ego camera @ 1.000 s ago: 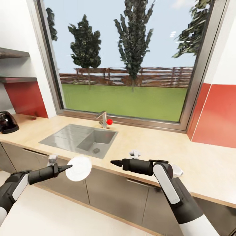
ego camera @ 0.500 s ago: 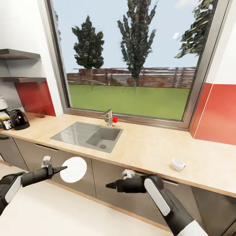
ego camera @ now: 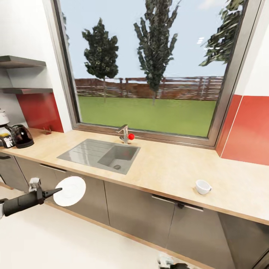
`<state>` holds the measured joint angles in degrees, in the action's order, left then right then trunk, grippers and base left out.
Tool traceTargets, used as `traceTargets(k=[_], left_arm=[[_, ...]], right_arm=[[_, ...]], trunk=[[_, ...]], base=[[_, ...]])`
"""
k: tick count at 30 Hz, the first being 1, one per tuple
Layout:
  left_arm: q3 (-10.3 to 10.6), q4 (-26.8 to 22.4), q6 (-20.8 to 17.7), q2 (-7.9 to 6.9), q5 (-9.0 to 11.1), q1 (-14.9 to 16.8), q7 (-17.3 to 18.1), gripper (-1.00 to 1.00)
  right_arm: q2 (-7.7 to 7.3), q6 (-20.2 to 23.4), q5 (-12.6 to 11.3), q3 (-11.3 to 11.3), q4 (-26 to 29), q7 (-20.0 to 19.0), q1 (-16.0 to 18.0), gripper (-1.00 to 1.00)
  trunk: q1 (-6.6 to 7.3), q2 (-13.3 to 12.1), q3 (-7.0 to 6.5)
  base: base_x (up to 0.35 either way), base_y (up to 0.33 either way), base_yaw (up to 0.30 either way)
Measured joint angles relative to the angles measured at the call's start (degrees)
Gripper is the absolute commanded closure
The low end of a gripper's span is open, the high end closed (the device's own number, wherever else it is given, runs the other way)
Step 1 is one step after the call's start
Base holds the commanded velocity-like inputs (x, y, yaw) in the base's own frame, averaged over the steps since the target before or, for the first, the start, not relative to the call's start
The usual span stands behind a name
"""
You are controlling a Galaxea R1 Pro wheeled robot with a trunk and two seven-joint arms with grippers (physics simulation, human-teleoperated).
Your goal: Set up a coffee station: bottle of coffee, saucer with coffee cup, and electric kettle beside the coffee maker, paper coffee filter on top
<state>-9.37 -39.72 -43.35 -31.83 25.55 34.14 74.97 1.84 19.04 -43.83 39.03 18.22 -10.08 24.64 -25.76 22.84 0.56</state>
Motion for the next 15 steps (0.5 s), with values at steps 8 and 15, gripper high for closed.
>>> traceTargets(k=[8, 15], left_arm=[[-0.60, 3.00, 0.45, -0.14, 0.23, -4.15, 0.20, 1.00], [-1.54, 5.05, 6.93, -0.17, 0.26, -4.47, 0.21, 1.00]], right_arm=[[0.90, -13.05, 0.31, 0.05, -16.57, 0.19, -1.37, -1.00], [0.87, -13.19, -0.01, -0.04, -16.81, 7.34, -2.21, -1.00]], trunk=[[0.00, 0.01, 0.00], [0.00, 0.01, -0.01]], base=[[0.000, 0.000, 0.000], [0.000, 0.000, 0.000]])
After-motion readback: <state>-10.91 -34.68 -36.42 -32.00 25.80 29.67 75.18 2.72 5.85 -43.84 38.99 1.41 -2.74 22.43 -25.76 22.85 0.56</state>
